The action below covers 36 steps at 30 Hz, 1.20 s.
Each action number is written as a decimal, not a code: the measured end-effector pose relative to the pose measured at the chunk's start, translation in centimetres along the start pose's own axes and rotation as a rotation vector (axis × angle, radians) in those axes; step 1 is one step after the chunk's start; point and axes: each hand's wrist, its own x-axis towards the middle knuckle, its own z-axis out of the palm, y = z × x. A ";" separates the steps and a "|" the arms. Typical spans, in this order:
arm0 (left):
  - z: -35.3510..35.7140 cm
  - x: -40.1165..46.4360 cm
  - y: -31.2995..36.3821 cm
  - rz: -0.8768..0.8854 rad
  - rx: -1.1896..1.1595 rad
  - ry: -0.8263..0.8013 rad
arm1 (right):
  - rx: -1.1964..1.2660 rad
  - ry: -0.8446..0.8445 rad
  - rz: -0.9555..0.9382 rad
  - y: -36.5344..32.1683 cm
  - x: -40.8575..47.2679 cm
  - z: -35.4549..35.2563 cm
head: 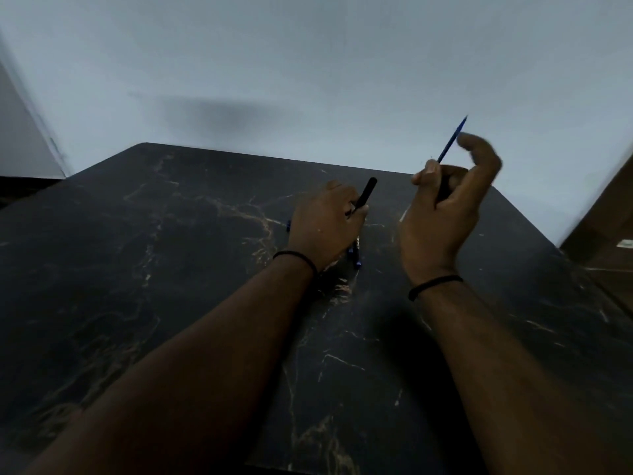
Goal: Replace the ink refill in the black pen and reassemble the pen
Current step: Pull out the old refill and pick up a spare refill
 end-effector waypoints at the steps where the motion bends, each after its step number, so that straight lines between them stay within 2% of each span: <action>1: -0.1 -0.1 0.0 -0.004 -0.009 0.007 | -0.018 -0.026 0.015 0.4 -0.1 -0.1; 9: -0.3 0.1 0.0 -0.004 -0.026 -0.002 | -0.125 -0.087 0.144 2.5 0.8 -0.9; 14: -0.1 0.1 0.0 0.014 -0.042 0.005 | -0.367 -0.072 -0.007 3.6 1.3 -1.6; 17: 0.1 0.1 0.0 0.034 -0.036 -0.001 | -0.438 -0.097 -0.020 4.1 1.6 -1.9; 25: 0.1 0.1 0.1 0.040 -0.071 0.006 | -0.441 -0.123 0.189 4.5 1.9 -2.7; 31: 0.4 0.2 0.3 0.046 -0.058 -0.020 | -0.685 -0.271 0.284 5.5 1.9 -4.8; 36: 0.3 0.2 0.1 0.029 -0.041 -0.038 | -0.845 -0.470 0.255 5.1 1.3 -3.8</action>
